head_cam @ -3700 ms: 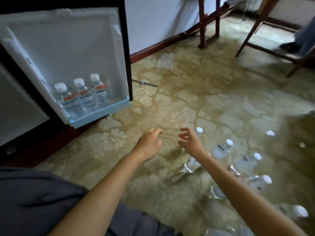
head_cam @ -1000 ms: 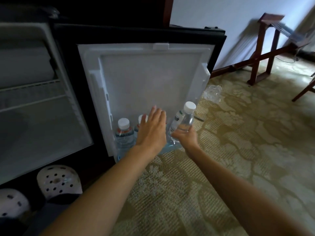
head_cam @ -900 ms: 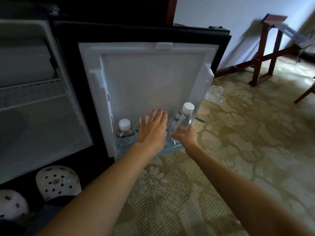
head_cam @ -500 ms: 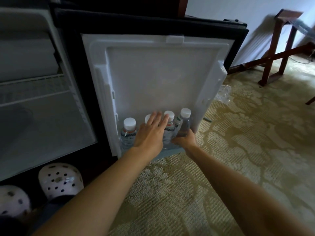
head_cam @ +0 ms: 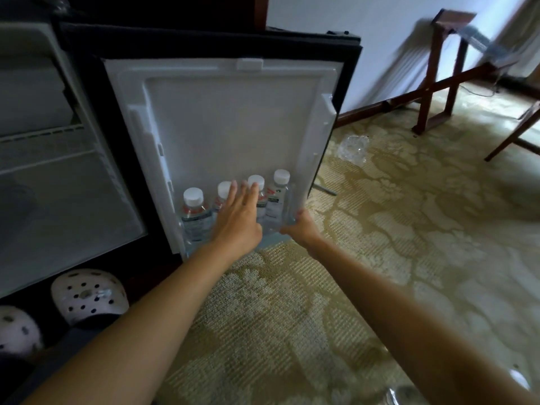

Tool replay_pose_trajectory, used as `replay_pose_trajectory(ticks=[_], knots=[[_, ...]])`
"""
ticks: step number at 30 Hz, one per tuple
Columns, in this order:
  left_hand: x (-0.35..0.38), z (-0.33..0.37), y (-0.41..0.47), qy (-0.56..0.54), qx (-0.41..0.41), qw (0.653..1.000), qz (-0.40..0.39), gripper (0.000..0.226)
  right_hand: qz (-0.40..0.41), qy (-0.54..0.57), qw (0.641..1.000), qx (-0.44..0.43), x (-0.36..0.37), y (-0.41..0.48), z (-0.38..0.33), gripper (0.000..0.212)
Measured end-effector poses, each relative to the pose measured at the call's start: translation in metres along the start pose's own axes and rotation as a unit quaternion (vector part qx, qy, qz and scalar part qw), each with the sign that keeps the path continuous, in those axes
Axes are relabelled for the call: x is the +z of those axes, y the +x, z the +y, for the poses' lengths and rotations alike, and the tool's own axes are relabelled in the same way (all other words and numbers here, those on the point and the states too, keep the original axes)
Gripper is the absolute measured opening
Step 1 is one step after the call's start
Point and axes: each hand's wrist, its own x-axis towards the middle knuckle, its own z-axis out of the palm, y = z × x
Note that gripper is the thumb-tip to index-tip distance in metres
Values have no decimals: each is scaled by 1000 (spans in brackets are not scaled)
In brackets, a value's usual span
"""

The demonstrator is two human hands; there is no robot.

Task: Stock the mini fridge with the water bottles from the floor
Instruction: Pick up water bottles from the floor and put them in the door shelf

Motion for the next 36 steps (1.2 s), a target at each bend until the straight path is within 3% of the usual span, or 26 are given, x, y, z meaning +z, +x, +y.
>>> replay_pose_trajectory(ticks=[7,17,23,30,36], knots=[[51,77,-79,-104,-14,993,-58,63,48,-99,993,-39,-81,-138,64,58],[186,184,-224,-34,115,948,-294,46,203,-89,970,96,-128,-342,226,39],[236,215,-291,38,186,895,-403,49,210,-144,945,207,-112,-424,305,49],[247,214,-302,98,203,874,-431,49,136,-181,916,330,-93,-465,363,59],[244,207,-295,92,181,888,-411,46,186,-198,919,286,-89,-455,365,31]])
